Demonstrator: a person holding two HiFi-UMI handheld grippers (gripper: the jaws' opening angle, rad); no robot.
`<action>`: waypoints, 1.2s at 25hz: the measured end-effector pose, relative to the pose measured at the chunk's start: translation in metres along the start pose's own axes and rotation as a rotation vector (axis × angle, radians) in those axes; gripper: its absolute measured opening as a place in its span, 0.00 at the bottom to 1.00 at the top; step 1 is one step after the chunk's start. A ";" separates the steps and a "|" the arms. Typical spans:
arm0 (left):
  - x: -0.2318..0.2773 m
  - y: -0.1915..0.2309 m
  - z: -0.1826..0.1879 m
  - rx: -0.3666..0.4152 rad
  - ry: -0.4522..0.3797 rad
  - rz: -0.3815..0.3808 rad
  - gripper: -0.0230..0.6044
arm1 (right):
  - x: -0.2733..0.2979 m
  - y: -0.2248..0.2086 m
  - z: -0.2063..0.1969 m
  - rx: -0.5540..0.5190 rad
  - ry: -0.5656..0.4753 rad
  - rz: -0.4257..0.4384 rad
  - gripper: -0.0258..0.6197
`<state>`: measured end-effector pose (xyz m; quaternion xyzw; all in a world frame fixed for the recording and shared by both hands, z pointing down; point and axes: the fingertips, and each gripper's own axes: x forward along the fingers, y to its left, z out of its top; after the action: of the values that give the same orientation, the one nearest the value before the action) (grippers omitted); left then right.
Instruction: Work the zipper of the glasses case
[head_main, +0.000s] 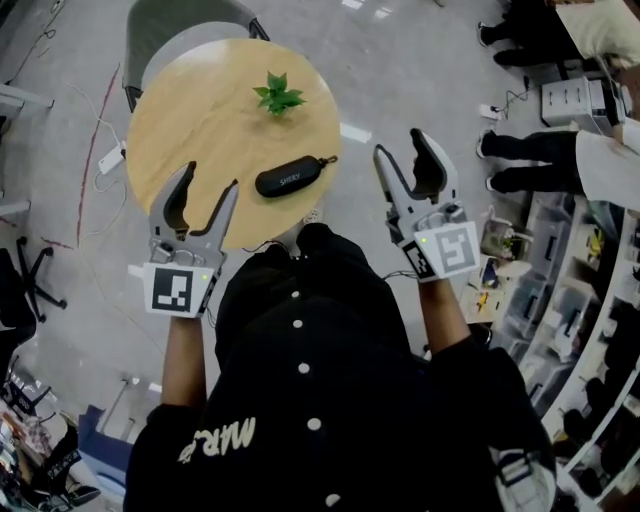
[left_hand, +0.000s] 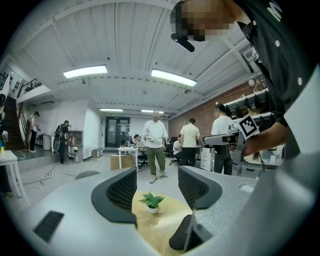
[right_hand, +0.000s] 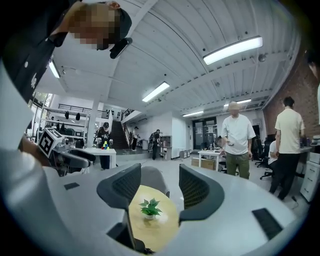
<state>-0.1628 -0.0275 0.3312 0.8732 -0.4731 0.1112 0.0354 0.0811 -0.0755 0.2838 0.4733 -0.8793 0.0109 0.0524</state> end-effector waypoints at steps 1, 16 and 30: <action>0.007 -0.003 0.000 -0.004 0.001 -0.010 0.42 | 0.003 -0.004 -0.002 -0.001 0.002 0.010 0.39; 0.069 -0.049 -0.040 -0.005 0.150 -0.103 0.42 | 0.034 -0.032 -0.077 0.042 0.181 0.176 0.38; 0.119 -0.108 -0.157 0.213 0.309 -0.392 0.42 | 0.040 0.007 -0.233 -0.049 0.489 0.443 0.38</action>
<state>-0.0349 -0.0388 0.5160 0.9197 -0.2697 0.2832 0.0360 0.0722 -0.0892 0.5202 0.2524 -0.9222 0.1141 0.2698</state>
